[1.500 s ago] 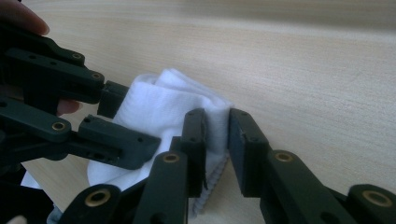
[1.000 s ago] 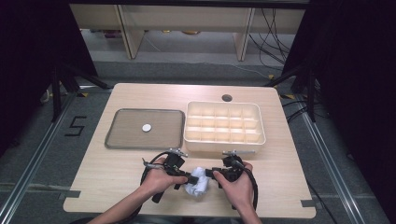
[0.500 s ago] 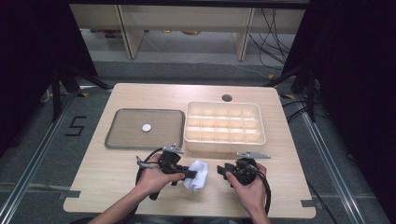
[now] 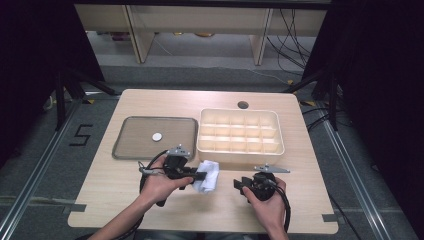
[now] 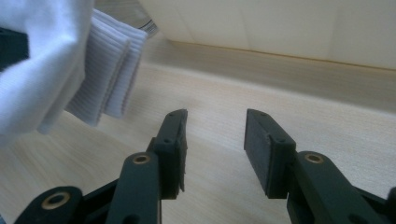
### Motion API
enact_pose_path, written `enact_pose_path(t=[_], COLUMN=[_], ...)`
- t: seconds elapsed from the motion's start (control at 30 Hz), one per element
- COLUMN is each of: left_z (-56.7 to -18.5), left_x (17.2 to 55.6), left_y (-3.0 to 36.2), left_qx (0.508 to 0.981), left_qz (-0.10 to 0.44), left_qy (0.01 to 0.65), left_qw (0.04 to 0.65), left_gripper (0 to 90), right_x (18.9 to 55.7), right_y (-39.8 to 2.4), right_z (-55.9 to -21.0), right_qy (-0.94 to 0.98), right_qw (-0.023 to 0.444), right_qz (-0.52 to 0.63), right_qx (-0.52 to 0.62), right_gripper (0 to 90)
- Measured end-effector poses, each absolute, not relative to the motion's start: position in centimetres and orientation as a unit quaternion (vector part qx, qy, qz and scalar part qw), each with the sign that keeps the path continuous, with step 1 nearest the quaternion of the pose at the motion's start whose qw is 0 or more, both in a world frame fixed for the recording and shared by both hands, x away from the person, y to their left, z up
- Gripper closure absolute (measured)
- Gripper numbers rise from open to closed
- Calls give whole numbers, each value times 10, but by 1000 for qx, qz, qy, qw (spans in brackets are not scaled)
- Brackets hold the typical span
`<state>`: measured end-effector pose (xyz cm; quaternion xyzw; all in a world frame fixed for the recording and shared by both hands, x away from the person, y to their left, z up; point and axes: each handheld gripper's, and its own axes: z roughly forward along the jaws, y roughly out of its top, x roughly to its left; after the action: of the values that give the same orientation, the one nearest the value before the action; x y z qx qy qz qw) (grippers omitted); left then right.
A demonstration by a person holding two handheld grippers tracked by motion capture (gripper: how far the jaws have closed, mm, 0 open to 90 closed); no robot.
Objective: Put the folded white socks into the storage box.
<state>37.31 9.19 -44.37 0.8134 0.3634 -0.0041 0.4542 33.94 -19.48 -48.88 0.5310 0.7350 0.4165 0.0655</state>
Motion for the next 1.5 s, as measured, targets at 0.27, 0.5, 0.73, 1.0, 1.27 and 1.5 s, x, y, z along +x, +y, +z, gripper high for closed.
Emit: enact_pose_path(t=[0.27,0.5,0.73,1.0,1.27,1.5], left_z=[-439,-428,-415,-409,-417,-422], left_x=[377,383,396,422,450,466], left_y=[92,97,102,101,97,91], left_qx=[806,785,778,767,763,764], left_qz=[24,24,44,46,33,29], left_qy=[357,376,355,368,380,392], left_qw=[472,491,517,523,522,512], left_gripper=[729,729,729,728,725,724], right_x=[340,339,336,335,336,335], right_y=[-198,-201,-199,-196,-196,-196], right_z=[-491,-492,-491,-488,-490,-493], right_qy=[740,743,746,746,747,741], right_qw=[74,93,97,97,95,87], right_qz=[418,416,416,420,420,425], right_qx=[522,516,510,507,507,513], right_gripper=[637,646,648,641,632,628])
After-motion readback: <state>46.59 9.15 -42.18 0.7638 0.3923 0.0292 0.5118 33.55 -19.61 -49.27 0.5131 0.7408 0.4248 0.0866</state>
